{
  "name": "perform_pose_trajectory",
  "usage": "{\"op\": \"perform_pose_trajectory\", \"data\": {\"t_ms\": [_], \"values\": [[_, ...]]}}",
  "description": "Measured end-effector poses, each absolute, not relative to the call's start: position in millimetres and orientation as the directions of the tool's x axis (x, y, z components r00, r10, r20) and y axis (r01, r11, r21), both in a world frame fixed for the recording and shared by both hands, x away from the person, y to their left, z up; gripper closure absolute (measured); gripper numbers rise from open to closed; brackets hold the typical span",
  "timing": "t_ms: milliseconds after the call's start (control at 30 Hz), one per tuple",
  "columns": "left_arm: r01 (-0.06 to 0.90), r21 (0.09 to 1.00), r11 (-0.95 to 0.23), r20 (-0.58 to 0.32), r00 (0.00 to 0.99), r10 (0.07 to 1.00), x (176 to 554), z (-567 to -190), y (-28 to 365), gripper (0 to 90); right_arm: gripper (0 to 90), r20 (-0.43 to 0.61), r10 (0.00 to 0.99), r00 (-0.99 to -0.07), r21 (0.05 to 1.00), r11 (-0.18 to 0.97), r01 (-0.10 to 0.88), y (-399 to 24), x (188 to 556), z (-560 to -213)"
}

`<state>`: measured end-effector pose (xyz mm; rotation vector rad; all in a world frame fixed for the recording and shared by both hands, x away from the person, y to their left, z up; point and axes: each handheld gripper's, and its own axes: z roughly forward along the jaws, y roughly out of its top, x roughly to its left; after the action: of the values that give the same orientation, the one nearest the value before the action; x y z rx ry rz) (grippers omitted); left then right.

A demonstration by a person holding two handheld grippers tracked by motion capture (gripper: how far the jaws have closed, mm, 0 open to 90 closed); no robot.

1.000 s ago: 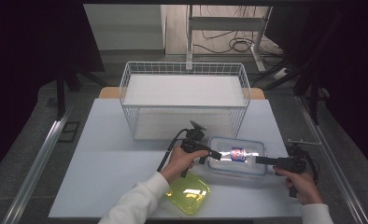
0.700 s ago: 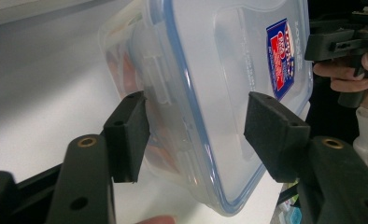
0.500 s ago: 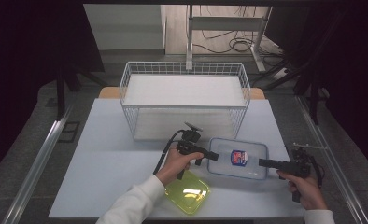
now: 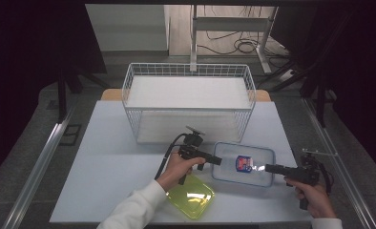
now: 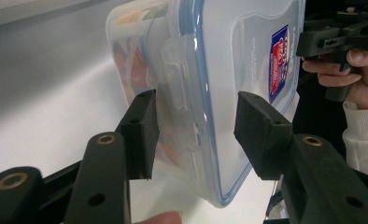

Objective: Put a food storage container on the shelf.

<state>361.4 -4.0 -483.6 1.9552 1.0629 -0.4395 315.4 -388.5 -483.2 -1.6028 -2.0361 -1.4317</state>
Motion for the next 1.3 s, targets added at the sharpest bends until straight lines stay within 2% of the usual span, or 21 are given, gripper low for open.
{"op": "perform_pose_trajectory", "data": {"t_ms": [500, 900, 1300], "values": [[0.781, 0.561, -0.275, -0.595, 0.612, 0.521, 356, -473, -2, 50.5, 49.3, 0.625, 0.652, -0.429, 0.599, -0.048, 0.8, -387, 312, -477], [0.734, 0.626, -0.264, -0.55, 0.655, 0.518, 343, -433, 15, 51.3, 49.3, 0.586, 0.644, -0.492, 0.655, -0.019, 0.755, -374, 308, -438], [0.676, 0.698, -0.235, -0.497, 0.694, 0.521, 330, -391, 49, 51.9, 49.2, 0.518, 0.63, -0.578, 0.735, 0.018, 0.678, -341, 307, -390]]}}
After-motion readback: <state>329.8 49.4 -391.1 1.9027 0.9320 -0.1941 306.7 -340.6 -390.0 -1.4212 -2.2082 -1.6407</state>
